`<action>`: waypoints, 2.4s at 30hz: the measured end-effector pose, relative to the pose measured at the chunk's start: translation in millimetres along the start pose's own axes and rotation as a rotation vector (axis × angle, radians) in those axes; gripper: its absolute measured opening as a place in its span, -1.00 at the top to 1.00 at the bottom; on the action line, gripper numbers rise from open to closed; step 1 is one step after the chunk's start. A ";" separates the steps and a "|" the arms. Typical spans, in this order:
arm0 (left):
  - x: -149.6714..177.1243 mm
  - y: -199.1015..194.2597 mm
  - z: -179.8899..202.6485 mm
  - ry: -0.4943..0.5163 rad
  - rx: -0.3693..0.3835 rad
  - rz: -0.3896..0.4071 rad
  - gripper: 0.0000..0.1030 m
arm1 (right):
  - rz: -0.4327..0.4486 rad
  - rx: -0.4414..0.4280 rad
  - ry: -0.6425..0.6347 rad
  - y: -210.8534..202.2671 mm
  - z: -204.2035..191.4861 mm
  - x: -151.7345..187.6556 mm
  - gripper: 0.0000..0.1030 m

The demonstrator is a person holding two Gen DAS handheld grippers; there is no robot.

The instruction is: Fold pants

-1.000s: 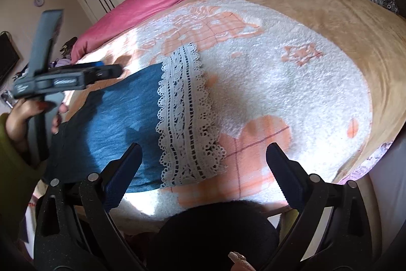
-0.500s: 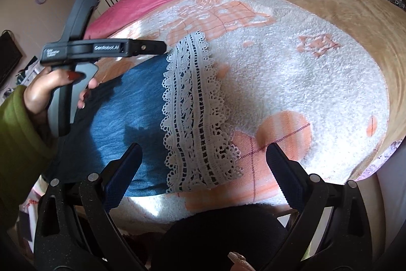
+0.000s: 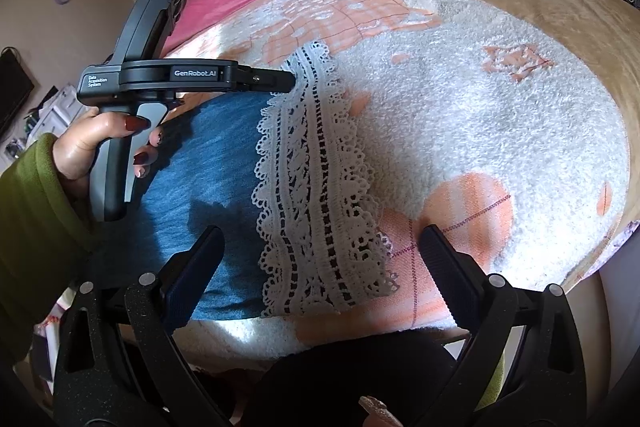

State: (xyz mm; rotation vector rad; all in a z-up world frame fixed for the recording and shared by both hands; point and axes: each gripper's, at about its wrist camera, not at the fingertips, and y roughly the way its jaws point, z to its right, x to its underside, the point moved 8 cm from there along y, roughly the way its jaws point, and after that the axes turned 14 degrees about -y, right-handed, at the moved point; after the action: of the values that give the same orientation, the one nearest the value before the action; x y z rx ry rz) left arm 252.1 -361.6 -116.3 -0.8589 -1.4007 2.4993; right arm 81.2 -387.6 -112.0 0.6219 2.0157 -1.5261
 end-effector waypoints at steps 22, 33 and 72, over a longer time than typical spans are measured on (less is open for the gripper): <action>1.4 -88.2 2.2 -0.036 0.112 0.165 0.74 | 0.123 -0.148 -0.194 -36.7 -82.5 -45.2 0.60; 45.5 -167.2 -89.0 -0.161 0.045 0.269 0.74 | 0.063 -0.241 -0.413 -9.9 -196.0 -60.9 0.60; 104.4 -218.7 -183.0 -0.538 0.009 0.401 0.59 | -0.008 -0.222 -0.811 35.2 -288.7 12.6 0.77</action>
State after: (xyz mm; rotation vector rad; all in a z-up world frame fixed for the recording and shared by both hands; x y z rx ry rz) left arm 235.1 -65.3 -52.3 -0.5198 -1.4674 3.2179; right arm 55.0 -99.3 -82.1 -0.1035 1.5056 -1.2427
